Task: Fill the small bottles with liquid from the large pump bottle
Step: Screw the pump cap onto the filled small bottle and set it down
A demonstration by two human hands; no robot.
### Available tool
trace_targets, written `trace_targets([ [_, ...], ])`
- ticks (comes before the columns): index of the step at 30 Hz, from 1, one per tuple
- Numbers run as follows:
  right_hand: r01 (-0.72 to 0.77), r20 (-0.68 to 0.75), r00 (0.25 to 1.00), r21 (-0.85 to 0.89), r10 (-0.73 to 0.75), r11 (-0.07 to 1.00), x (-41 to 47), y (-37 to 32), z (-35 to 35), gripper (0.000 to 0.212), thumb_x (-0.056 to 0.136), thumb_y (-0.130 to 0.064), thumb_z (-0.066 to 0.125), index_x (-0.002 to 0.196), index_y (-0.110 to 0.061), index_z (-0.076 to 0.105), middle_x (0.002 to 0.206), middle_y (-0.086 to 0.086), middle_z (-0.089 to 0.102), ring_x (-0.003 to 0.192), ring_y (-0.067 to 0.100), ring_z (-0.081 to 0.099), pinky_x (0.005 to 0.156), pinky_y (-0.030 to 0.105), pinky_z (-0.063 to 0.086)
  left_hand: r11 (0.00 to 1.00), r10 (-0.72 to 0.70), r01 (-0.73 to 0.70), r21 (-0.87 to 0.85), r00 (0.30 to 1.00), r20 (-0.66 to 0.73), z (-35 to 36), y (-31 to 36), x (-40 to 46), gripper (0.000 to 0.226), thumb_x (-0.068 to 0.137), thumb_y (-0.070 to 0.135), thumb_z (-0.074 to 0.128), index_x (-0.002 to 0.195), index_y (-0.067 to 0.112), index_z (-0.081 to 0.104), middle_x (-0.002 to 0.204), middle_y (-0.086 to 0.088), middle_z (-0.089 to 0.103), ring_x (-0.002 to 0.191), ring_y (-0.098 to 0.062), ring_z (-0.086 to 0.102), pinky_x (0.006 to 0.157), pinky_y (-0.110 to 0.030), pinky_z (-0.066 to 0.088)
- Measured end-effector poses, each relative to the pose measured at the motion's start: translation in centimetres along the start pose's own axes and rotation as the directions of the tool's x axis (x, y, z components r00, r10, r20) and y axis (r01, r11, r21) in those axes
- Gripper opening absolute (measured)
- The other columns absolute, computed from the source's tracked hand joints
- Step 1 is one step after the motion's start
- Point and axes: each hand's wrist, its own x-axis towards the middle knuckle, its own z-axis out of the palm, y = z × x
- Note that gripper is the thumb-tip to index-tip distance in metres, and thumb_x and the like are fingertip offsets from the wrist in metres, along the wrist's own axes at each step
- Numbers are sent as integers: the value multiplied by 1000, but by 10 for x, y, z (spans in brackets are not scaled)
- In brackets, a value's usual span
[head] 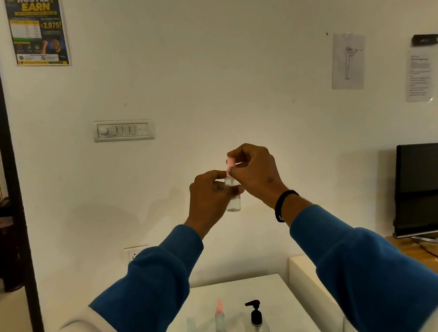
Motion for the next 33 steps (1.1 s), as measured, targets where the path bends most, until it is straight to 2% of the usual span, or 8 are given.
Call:
trace_targets([
  [3, 9, 19, 1000, -1, -9, 1000, 1, 2, -2, 24, 80, -6, 78, 99, -17, 70, 98, -1, 72, 86, 15, 69, 76, 22, 57, 1000, -12, 12, 4, 1000, 5, 0, -2, -1, 43, 79, 28, 86, 116, 10, 72, 99, -8, 76, 90, -24, 73, 84, -40, 60],
  [8, -11, -2, 1000, -15, 11, 1000, -4, 7, 2, 25, 76, -15, 84, 96, -18, 68, 92, -3, 67, 82, 10, 64, 64, 10, 43, 1000, -6, 6, -2, 1000, 12, 3, -6, -6, 36, 78, 23, 86, 110, 11, 73, 89, -3, 76, 80, -18, 73, 78, -36, 59],
  [12, -40, 36, 999, 36, 38, 999, -2, 8, -1, 23, 78, -13, 80, 99, -17, 71, 93, -2, 71, 86, 14, 68, 76, 26, 59, 1000, -29, 30, -7, 999, 21, 2, -8, -5, 44, 77, 27, 88, 115, 12, 72, 95, -5, 76, 85, -20, 73, 82, -39, 60],
  [17, -47, 97, 995, 100, 37, 994, 3, 8, -5, 35, 74, 6, 75, 101, -16, 72, 100, 0, 74, 93, 17, 72, 85, 40, 61, 999, -23, 23, -38, 1000, 6, 0, -5, -2, 42, 76, 27, 88, 112, 13, 73, 93, -3, 76, 83, -16, 73, 74, -26, 57],
  [21, -53, 90, 995, 63, 47, 997, 2, 8, -6, 34, 72, 2, 80, 98, -19, 72, 97, -2, 72, 90, 13, 70, 80, 31, 60, 999, -29, 30, -28, 1000, 8, 2, -6, -4, 41, 77, 25, 88, 112, 12, 73, 95, -5, 76, 86, -20, 72, 80, -33, 58],
  [25, -53, 60, 997, 15, 52, 998, -6, 9, 0, 31, 74, 0, 79, 97, -20, 70, 96, -4, 69, 87, 10, 66, 67, 14, 49, 999, -36, 36, -23, 999, 13, 3, -11, -6, 38, 77, 24, 87, 111, 14, 72, 92, -3, 76, 84, -18, 72, 79, -32, 58],
  [30, -58, 68, 996, 49, 54, 997, -8, 8, -1, 28, 78, -9, 80, 101, -20, 69, 96, -1, 72, 86, 12, 70, 75, 22, 57, 998, -54, 55, -38, 998, 26, 2, -13, -6, 41, 76, 25, 88, 113, 12, 72, 95, -4, 76, 86, -21, 74, 83, -40, 61],
  [33, -33, 38, 999, 27, 32, 999, -7, 2, 0, 28, 79, -6, 79, 101, -20, 68, 96, -1, 71, 86, 13, 69, 68, 13, 52, 999, -38, 38, -35, 999, 1, 1, -9, -3, 36, 78, 23, 86, 110, 11, 73, 94, -5, 76, 86, -21, 73, 84, -41, 61],
])
